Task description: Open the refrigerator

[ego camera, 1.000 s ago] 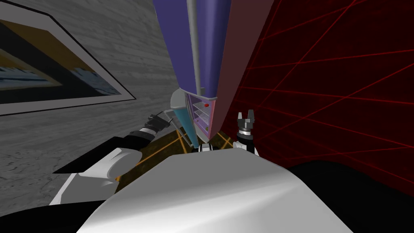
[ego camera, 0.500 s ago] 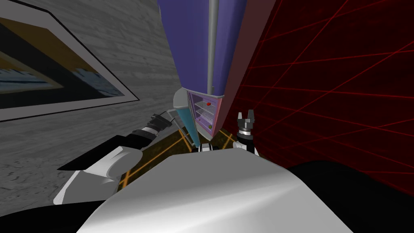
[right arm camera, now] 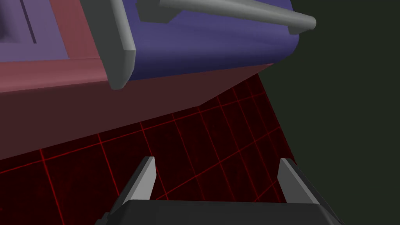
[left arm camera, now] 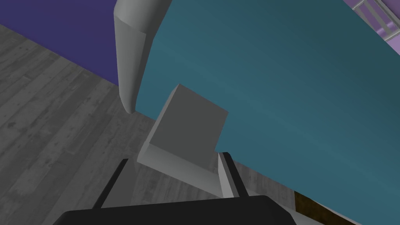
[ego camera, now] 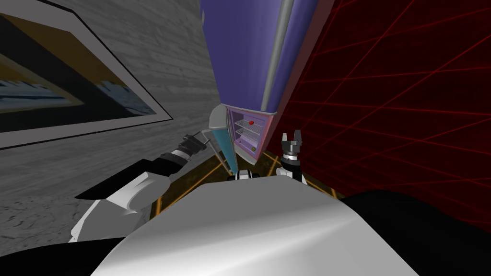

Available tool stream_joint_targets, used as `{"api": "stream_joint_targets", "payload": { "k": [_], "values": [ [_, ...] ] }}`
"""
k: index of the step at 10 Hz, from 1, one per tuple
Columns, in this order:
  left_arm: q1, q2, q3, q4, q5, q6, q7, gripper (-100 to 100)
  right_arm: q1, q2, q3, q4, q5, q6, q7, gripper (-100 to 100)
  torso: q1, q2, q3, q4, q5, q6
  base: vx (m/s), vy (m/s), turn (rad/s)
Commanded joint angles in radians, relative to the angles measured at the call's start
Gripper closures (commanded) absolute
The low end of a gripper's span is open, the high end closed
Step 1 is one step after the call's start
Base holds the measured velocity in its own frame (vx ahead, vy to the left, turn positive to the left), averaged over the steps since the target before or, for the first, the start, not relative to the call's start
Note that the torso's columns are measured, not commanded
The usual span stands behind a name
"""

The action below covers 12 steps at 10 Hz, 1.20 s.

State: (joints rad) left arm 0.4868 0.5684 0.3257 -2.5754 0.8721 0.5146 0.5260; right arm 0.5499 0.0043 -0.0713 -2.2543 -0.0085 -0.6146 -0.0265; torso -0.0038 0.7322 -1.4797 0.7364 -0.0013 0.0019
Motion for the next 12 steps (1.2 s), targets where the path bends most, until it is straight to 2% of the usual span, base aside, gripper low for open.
{"api": "stream_joint_targets", "payload": {
  "k": [1,3,4,5,7,11,12],
  "values": [
    [0.001,0.021,-0.015,-0.003,0.021,-0.014,-0.011,100,0.000,0.000,0.000,0.000,0.000,0.000,0.000,0,-0.002,0.001,0.001,0.000,0.000,-0.001,-0.039,0.240,-0.100],
    [0.001,0.021,-0.015,-0.003,0.021,-0.014,-0.011,100,0.000,0.000,0.000,0.000,0.000,0.000,0.000,0,-0.004,0.004,0.004,-0.001,0.000,0.002,-0.023,0.194,-0.038],
    [0.001,0.033,-0.027,-0.006,0.032,-0.020,-0.017,100,0.000,0.000,0.000,0.000,0.000,0.000,0.000,0,-0.007,0.005,0.004,-0.001,-0.001,-0.001,-0.032,0.205,-0.119],
    [0.001,0.033,-0.027,-0.006,0.032,-0.020,-0.017,100,0.000,0.000,0.000,0.000,0.000,0.000,0.000,0,-0.005,0.005,0.005,-0.001,-0.001,0.005,-0.028,0.222,-0.089],
    [0.000,0.046,-0.039,-0.008,0.043,-0.026,-0.023,100,0.000,0.000,0.000,0.000,0.000,0.000,0.000,0,-0.012,0.007,0.006,-0.002,-0.001,0.001,-0.014,0.144,-0.034],
    [-0.001,0.058,-0.052,-0.011,0.054,-0.032,-0.029,100,0.000,0.000,0.000,0.000,0.000,0.000,0.000,0,-0.010,0.009,0.007,0.000,-0.003,0.007,-0.020,0.188,-0.078],
    [-0.001,0.058,-0.052,-0.011,0.054,-0.032,-0.029,100,0.000,0.000,0.000,0.000,0.000,0.000,0.000,0,-0.009,0.008,0.006,0.000,-0.002,0.004,0.000,0.130,0.035]
  ]
}}
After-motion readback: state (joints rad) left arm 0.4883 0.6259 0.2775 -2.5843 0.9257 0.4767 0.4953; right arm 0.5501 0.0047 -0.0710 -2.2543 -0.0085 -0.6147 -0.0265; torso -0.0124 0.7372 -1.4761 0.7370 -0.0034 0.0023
